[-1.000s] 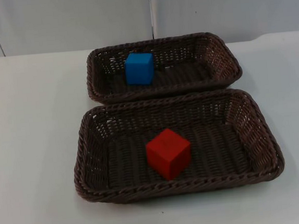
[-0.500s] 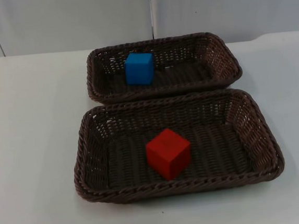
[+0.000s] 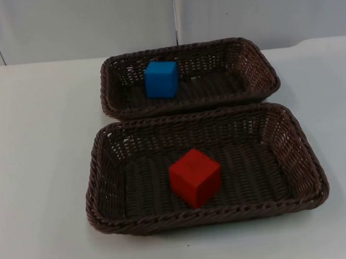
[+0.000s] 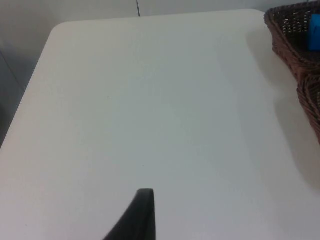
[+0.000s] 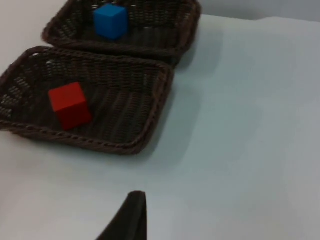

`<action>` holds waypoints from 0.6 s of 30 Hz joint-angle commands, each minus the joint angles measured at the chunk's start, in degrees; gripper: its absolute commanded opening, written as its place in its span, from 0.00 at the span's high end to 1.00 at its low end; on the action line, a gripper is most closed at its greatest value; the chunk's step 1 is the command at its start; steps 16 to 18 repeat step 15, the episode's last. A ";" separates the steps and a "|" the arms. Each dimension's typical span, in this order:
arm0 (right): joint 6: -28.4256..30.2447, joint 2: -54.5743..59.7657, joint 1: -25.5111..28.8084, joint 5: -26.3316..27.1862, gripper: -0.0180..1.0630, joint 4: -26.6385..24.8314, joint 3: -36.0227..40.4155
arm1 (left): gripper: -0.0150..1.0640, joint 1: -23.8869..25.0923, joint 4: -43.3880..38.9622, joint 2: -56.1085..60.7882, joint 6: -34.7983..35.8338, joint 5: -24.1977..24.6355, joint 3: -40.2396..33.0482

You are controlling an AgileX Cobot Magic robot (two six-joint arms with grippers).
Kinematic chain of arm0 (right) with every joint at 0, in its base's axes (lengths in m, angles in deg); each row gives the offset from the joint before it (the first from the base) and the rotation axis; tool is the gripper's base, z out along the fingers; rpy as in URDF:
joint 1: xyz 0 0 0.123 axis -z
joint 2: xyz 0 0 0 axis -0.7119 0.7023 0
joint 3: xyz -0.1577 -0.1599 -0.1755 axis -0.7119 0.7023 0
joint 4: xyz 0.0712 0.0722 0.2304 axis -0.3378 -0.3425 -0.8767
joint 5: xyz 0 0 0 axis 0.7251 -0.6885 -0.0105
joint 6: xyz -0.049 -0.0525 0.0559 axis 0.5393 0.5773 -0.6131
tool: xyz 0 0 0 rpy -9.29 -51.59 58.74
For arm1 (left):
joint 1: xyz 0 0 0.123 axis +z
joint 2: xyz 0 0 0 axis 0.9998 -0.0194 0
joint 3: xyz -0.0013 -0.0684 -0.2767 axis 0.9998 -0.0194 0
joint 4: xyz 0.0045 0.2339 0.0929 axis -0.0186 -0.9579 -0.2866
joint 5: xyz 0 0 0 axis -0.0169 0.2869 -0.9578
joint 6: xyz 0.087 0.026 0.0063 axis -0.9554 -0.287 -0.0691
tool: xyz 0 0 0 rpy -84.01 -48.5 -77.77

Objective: Pick up one cube with the left hand and place it into the upper basket. Pick up one cube with the right hand and place it into the lower basket.

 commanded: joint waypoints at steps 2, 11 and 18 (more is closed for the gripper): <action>-0.04 -0.25 2.93 0.15 0.01 -0.22 0.13 | 0.01 0.13 0.30 0.25 0.34 0.22 -0.30; -0.04 -0.25 13.29 0.15 0.01 -0.22 0.13 | 0.01 0.13 0.30 0.25 0.34 0.22 -0.30; -0.04 -0.25 16.38 0.15 0.01 -0.22 0.13 | 0.01 0.13 0.30 0.25 0.34 0.22 -0.30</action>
